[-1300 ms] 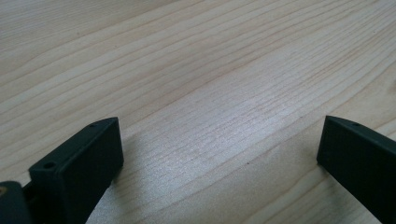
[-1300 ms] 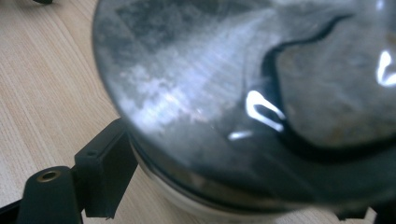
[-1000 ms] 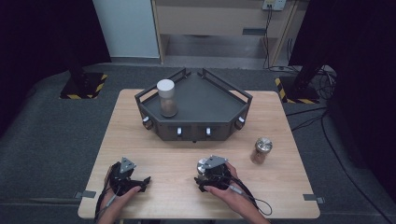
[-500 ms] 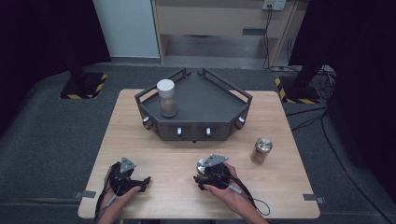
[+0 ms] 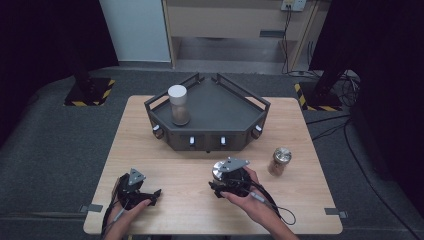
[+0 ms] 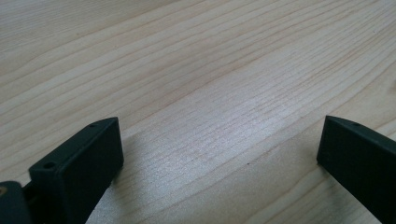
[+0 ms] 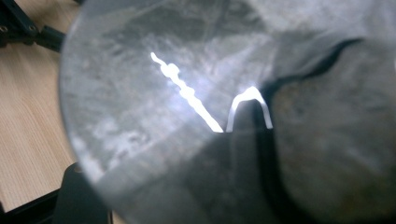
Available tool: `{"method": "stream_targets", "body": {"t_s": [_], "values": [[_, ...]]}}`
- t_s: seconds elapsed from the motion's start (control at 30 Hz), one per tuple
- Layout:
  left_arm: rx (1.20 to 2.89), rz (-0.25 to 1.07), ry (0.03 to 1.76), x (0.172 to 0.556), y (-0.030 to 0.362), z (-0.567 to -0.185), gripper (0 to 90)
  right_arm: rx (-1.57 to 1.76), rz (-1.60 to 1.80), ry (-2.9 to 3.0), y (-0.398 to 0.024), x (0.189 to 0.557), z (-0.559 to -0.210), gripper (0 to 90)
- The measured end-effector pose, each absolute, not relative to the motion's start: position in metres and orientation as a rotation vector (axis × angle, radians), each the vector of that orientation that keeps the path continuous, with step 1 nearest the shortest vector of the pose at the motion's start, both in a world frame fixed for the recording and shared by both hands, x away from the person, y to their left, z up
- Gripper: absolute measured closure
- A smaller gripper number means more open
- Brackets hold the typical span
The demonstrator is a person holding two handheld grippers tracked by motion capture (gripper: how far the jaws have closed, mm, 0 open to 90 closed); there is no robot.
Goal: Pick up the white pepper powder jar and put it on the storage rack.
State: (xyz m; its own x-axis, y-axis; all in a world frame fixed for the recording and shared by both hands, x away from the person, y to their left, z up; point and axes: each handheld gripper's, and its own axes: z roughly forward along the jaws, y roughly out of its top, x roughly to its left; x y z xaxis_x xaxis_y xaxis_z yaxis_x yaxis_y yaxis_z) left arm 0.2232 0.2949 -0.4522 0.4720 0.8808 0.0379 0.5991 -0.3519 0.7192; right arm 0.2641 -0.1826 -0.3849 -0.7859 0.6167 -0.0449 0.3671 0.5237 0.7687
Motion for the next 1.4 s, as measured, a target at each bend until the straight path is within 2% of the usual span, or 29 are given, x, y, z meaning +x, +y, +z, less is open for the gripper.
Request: {"method": "stream_targets", "body": {"t_s": [1.4], "values": [[2.079, 0.565, 1.221, 0.223, 0.295, -0.452, 0.0, 0.875, 1.142, 2.311, -0.194, 0.274, -0.311, 30.8]]}}
